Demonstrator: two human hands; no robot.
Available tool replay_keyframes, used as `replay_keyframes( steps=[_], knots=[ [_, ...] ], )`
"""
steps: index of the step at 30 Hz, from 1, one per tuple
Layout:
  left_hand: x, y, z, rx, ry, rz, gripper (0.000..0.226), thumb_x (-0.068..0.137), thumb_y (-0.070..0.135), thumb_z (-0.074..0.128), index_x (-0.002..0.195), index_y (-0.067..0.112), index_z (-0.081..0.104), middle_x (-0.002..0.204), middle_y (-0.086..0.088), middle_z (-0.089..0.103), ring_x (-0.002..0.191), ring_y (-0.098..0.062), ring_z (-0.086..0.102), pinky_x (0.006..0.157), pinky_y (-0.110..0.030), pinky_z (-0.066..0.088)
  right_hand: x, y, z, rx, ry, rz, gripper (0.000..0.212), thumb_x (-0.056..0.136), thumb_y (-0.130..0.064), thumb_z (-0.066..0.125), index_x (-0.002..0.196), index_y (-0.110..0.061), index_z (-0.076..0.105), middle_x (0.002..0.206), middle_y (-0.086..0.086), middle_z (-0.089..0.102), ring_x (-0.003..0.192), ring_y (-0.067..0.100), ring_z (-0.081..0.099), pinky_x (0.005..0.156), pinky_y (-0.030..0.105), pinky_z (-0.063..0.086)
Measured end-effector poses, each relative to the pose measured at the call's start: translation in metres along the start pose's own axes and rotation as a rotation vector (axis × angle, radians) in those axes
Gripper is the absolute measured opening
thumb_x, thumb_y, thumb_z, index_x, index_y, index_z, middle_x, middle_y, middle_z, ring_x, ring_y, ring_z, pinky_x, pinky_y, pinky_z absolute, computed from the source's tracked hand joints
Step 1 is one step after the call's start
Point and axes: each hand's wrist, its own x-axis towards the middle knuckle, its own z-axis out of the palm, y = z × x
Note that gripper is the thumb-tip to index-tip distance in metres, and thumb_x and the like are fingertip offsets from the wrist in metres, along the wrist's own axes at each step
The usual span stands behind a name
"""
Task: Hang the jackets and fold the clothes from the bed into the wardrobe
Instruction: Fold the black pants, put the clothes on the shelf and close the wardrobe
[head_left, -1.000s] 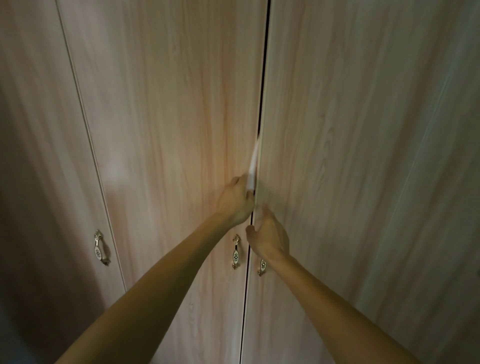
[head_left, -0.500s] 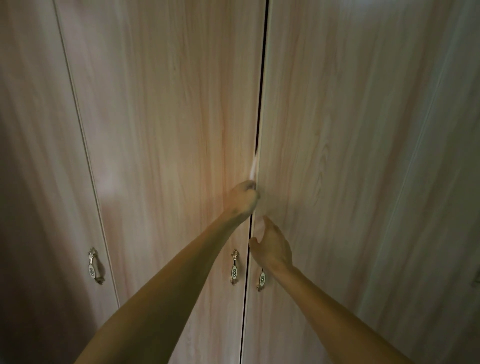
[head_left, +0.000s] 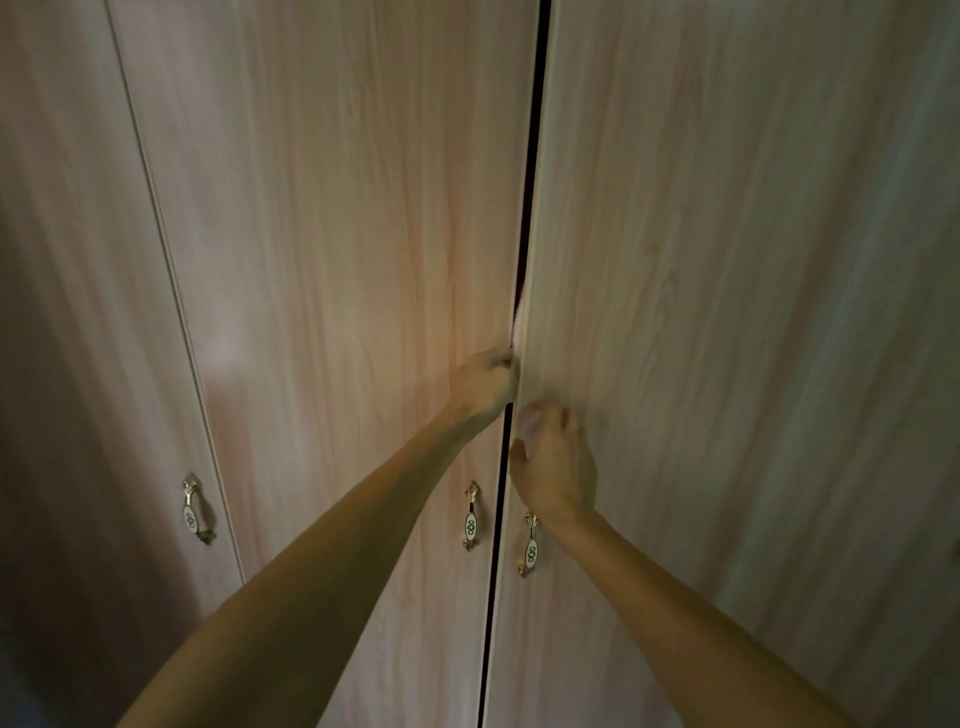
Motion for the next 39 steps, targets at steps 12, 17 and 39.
replay_keyframes(
  steps=[12,17,39],
  knots=[
    [-0.022,0.015,0.008,0.355,0.025,0.06,0.025,0.069,0.016,0.049,0.093,0.01,0.055,0.105,-0.021,0.058,0.091,-0.035,0.059,0.076,-0.041,0.052,-0.017,0.021,-0.018,0.068,-0.116,-0.136,0.058,0.087,-0.019,0.057,0.14,-0.014,0.035,0.143,0.007,0.039,0.128,0.026,0.041,0.099,0.038,0.042],
    [-0.028,0.012,0.0,0.568,0.152,0.183,0.057,0.087,0.012,0.051,0.143,0.009,0.036,0.13,-0.012,0.051,0.118,-0.027,0.049,0.096,-0.035,0.045,-0.007,0.01,-0.016,-0.008,-0.214,-0.168,0.063,0.089,-0.022,0.054,0.144,-0.014,0.025,0.152,0.009,0.026,0.138,0.026,0.028,0.102,0.038,0.038],
    [-0.016,-0.032,-0.004,1.192,0.063,0.415,0.062,0.088,0.026,0.05,0.144,0.012,0.029,0.146,-0.01,0.032,0.136,-0.027,0.026,0.111,-0.04,0.023,0.015,0.022,0.007,-0.071,-0.119,-0.22,0.05,0.082,-0.018,0.057,0.129,-0.013,0.042,0.131,0.007,0.044,0.114,0.03,0.051,0.088,0.035,0.042]
  ],
)
